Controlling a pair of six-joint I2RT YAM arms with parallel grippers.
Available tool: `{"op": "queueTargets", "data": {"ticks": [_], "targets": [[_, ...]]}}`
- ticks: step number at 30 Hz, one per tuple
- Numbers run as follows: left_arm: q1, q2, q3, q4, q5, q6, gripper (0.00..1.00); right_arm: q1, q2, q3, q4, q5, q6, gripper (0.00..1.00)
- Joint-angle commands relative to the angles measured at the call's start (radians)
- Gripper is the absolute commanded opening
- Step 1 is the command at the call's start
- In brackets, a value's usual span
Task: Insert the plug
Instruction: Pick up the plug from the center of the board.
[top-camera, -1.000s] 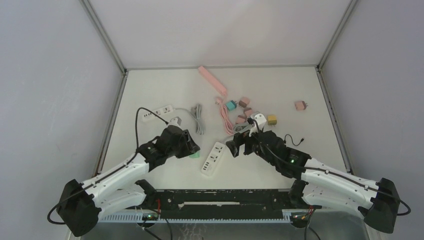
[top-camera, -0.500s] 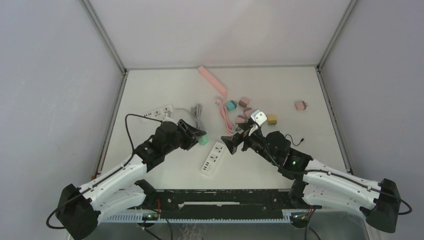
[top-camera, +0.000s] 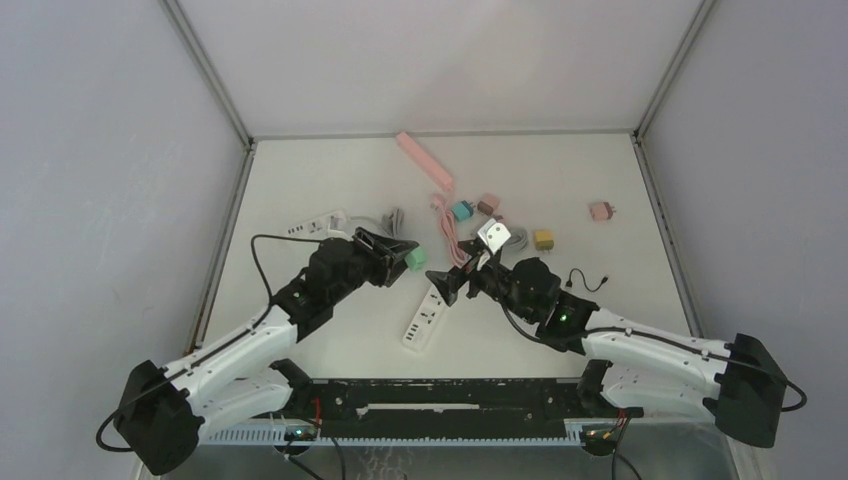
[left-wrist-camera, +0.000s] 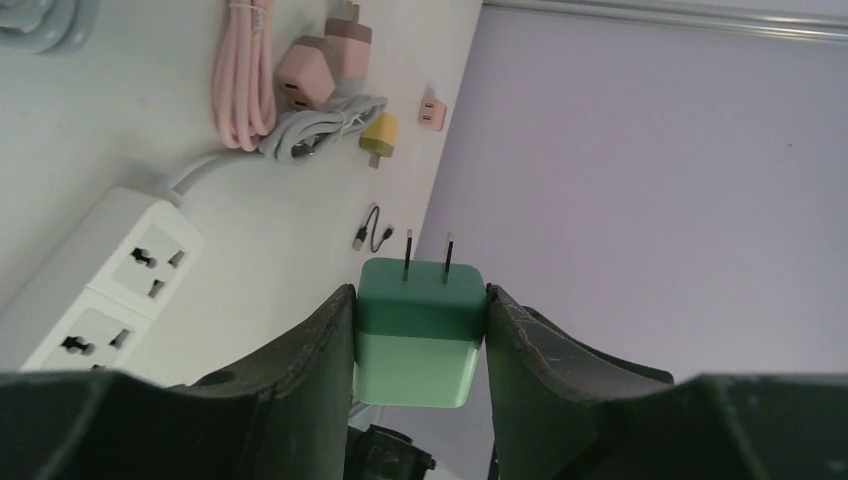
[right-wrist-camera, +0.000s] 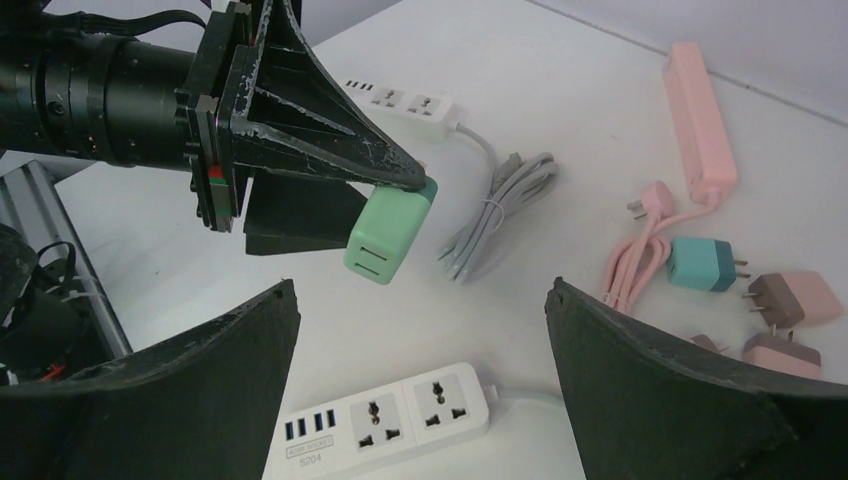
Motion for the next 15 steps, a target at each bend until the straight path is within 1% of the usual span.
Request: {"op": "queueTargets", "data": {"ticks": [1, 4, 6, 8, 10, 15], "targets": [[0.006, 0.022, 0.053, 0.113, 0.006, -0.086, 0.00, 0.005, 0.052, 0.036, 0.169, 0.019, -0.037, 0.96], [0.005, 0.040, 0.051, 0.151, 0.014, -0.121, 0.00, 0.005, 0.095, 0.037, 0.238, 0.033, -0.023, 0.90], [0.004, 0.052, 0.044, 0.182, 0.020, -0.146, 0.00, 0.006, 0.119, 0.036, 0.272, 0.055, -0.018, 0.82], [0.002, 0.059, 0.042, 0.195, 0.020, -0.166, 0.00, 0.005, 0.139, 0.035, 0.310, 0.081, -0.012, 0.78], [-0.003, 0.066, 0.039, 0.208, 0.016, -0.183, 0.00, 0.005, 0.159, 0.035, 0.342, 0.099, -0.004, 0.75], [-0.015, 0.083, 0.028, 0.261, 0.007, -0.221, 0.00, 0.006, 0.208, 0.035, 0.402, 0.132, 0.032, 0.73]]}}
